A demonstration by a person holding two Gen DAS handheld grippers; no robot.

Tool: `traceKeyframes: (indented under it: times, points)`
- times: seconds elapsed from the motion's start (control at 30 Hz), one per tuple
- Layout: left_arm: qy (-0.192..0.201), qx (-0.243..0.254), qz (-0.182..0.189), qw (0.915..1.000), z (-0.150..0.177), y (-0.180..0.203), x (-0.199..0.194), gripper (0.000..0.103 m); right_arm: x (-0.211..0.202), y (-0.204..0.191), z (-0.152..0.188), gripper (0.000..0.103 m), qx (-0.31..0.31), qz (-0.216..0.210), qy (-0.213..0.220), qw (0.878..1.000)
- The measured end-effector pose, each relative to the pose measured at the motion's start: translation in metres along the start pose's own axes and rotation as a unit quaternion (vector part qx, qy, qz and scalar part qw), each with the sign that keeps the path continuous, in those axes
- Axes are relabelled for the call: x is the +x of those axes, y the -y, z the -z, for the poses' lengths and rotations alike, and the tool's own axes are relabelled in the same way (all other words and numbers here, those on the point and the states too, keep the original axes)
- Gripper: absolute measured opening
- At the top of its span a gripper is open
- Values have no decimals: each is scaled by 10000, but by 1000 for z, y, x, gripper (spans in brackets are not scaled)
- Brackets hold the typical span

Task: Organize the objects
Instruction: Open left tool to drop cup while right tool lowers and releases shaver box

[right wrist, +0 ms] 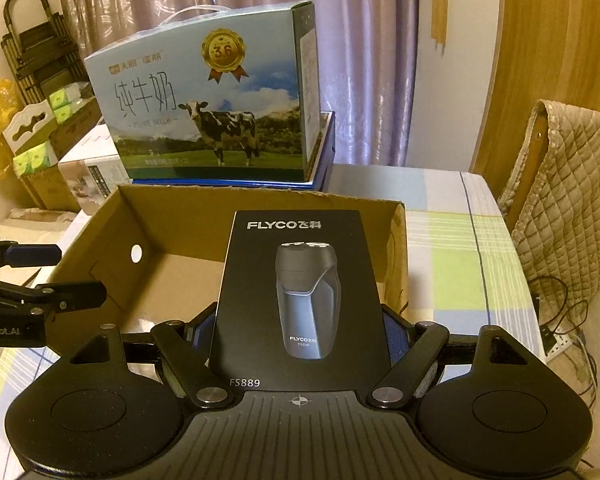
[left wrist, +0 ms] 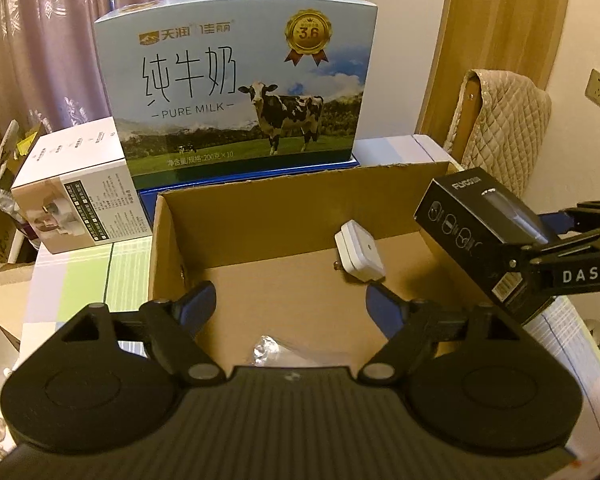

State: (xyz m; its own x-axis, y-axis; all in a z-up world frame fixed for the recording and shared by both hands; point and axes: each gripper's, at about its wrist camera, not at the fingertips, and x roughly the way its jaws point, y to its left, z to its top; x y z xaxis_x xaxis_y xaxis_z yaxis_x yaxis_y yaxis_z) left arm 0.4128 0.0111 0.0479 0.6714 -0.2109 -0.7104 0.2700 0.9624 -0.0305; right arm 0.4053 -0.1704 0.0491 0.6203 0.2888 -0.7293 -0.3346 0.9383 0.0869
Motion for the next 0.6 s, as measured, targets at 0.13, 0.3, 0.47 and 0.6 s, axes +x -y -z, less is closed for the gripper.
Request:
traceKeyframes:
  times: [0.13,0.3,0.47,0.6]
  points:
    - [6,0,-32,10000,3,-2,-2,79,3,0,2,76,28,-13,-13,10000]
    - [16,-6,-61,10000,7,-5,-8,79,5,2,4,76,141,-194,104,9997]
    - [40,-23,-62,10000,13,-7,-16,79,-2,6,3,77,336,-266,355,9985]
    - [68,-2,-104,9999,20,-5,-26,79,-15,6,6,77,345,-194,418,9983]
